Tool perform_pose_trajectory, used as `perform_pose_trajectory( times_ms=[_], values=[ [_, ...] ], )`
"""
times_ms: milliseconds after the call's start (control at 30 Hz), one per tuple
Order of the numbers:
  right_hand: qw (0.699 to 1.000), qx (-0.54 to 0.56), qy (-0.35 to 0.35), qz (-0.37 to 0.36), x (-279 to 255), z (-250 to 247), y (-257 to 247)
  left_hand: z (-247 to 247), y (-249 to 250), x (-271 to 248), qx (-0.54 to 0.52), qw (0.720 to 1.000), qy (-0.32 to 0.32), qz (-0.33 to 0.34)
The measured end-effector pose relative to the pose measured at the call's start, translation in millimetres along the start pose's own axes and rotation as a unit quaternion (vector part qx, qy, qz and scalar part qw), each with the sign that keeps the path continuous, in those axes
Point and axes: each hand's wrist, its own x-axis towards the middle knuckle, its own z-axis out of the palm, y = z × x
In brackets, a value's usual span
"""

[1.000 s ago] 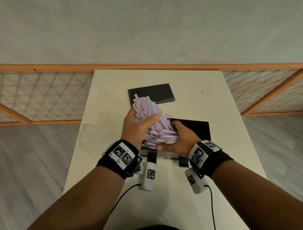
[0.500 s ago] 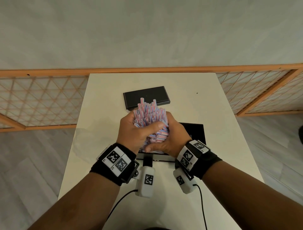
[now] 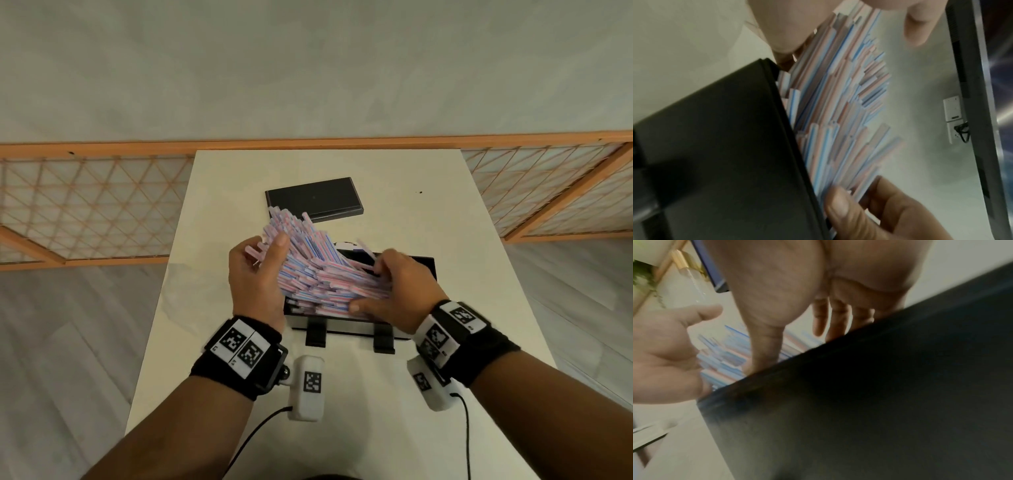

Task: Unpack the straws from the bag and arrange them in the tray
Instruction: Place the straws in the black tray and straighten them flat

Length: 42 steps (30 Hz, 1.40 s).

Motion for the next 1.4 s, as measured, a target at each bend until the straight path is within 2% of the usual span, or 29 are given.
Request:
perform_pose_trajectory(
  times_ms=[100,200,267,333,400,467,600,767,900,1067,1267,1400],
  values=[
    [0.998,-0.041,-0.045,0.023,-2.9,1.8,9.2,1.5,-2.3,-0.1,0.001,1.000,-0.007,-0.018],
    [0.996,-0.069,-0.031,0.041,-2.3,6.1,11.9,2.1,-5.6,-0.3,0.005,0.997,-0.061,-0.038],
    [0.992,-0.078,-0.032,0.094,0.8,6.9,10.2,1.7,-6.5,-0.3,0.011,0.995,-0.082,-0.061],
    [0.983,-0.095,-0.067,0.144,4.3,8.8,8.3,1.2,-6.4,0.0,0.012,0.994,-0.084,-0.070],
    [0.978,-0.091,-0.103,0.156,8.1,14.1,8.1,2.0,-5.4,1.3,0.008,0.994,-0.080,-0.071],
    [0.982,-0.076,-0.116,0.132,10.3,18.6,9.1,3.2,-3.5,4.8,0.003,0.992,-0.098,-0.079],
    [0.990,-0.075,-0.091,0.080,11.5,19.2,7.5,5.6,3.5,14.0,0.017,0.981,-0.165,-0.098],
    [0.985,-0.128,-0.106,0.049,15.4,23.9,5.5,13.8,6.6,16.7,0.081,0.974,-0.207,-0.048],
    [0.983,-0.143,-0.100,0.050,17.8,28.6,0.4,17.9,2.9,13.6,0.100,0.974,-0.201,-0.015],
    [0.989,-0.100,-0.102,0.050,25.3,32.0,2.2,16.8,0.2,14.7,0.086,0.978,-0.188,-0.032],
    [0.996,-0.011,-0.091,0.003,38.1,41.9,4.6,14.0,2.2,13.5,0.059,0.979,-0.188,-0.051],
    [0.996,-0.016,-0.062,-0.056,40.9,45.5,-6.5,18.6,9.4,6.9,0.077,0.975,-0.207,-0.021]
  ],
)
